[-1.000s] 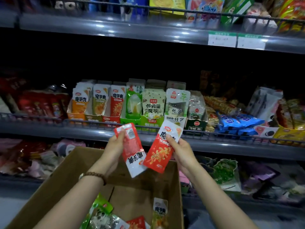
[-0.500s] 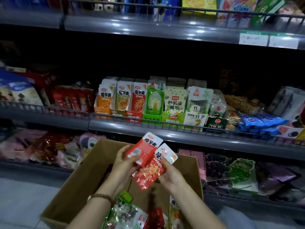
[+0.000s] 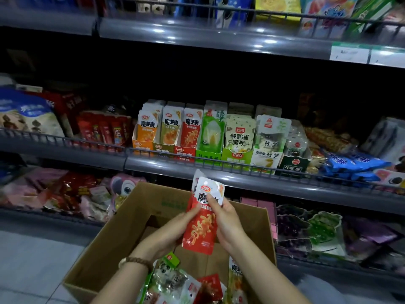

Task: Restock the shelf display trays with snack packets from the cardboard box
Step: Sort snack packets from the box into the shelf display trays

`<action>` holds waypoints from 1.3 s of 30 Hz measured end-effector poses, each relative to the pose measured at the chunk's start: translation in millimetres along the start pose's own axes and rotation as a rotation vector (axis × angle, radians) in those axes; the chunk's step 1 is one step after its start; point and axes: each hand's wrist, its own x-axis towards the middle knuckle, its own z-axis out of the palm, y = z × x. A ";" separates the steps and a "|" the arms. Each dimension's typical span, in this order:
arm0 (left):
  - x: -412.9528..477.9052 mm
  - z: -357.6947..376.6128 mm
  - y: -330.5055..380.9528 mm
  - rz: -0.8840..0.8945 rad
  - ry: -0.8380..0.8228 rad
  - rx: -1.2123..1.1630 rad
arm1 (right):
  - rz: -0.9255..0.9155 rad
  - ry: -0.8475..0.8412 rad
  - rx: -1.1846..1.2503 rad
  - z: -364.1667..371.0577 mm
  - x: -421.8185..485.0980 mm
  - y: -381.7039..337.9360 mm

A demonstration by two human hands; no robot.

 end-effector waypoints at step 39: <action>101.7 -113.0 131.1 0.651 0.516 0.664 | -0.640 -0.020 -0.723 74.0 185.3 -183.0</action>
